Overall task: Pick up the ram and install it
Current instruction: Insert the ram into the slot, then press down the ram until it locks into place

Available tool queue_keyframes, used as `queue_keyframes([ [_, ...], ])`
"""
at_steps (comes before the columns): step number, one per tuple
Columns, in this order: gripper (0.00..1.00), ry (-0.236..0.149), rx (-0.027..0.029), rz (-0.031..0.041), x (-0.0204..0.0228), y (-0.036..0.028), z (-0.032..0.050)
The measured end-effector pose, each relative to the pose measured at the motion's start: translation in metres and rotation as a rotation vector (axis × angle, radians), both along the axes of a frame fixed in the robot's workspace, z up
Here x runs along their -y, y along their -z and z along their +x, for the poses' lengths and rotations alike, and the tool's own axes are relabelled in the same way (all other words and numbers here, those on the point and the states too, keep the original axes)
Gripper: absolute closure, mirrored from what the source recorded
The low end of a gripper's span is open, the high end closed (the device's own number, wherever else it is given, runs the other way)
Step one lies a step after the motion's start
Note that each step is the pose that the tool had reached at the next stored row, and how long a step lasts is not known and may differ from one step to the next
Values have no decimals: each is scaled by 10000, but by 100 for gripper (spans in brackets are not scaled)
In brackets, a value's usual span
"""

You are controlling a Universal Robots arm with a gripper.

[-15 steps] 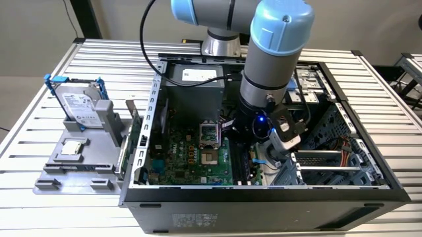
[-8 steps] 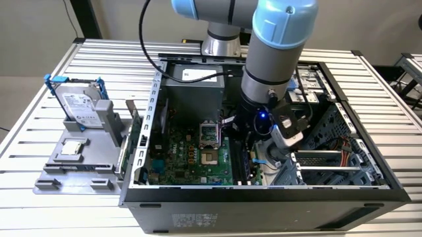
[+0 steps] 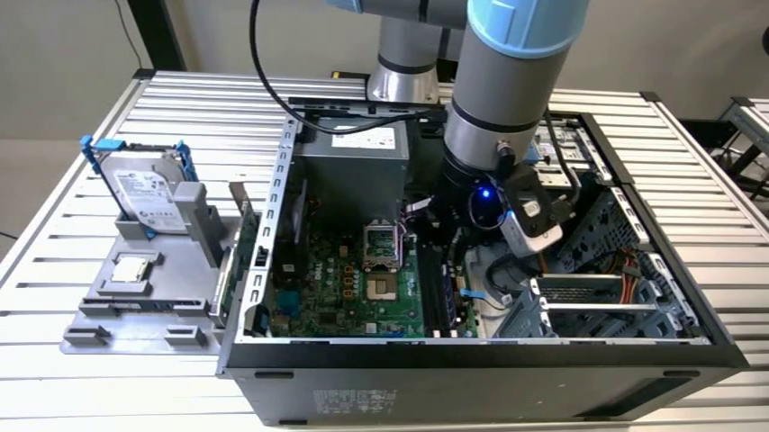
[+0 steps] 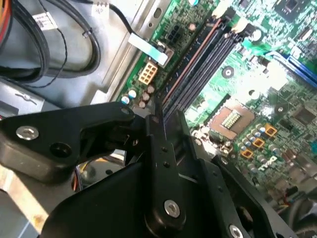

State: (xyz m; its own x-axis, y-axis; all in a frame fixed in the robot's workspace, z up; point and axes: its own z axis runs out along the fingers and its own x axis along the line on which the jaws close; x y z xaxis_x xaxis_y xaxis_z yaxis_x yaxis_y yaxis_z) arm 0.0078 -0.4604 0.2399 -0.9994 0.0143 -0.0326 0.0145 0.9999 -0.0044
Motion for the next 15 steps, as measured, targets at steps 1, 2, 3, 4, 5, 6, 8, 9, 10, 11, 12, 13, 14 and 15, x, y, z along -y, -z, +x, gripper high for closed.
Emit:
queue_keyframes([
  [1, 100, 0, -1, -2, 0, 0, 0],
  [2, 100, 0, -1, -2, 0, 0, 0],
  [3, 100, 0, -1, -4, 0, -1, 0],
  [4, 100, 0, -1, -5, 1, -1, 0],
  [5, 100, 1, -1, -7, 1, -1, -1],
  [6, 100, 1, -1, -7, 1, -1, -1],
  [8, 100, 1, -1, -8, 1, -1, -1],
  [9, 100, 1, -1, -8, 0, -1, -1],
  [10, 100, 1, -1, -8, 0, -1, -1],
  [11, 100, 1, -1, -10, 1, -1, -1],
  [12, 100, 1, -1, -10, 1, -1, -1],
  [13, 100, 1, -1, -11, 1, -1, -1],
  [14, 100, 0, 0, -11, 0, -1, 0],
  [15, 100, 1, -1, -12, 1, -1, 0],
])
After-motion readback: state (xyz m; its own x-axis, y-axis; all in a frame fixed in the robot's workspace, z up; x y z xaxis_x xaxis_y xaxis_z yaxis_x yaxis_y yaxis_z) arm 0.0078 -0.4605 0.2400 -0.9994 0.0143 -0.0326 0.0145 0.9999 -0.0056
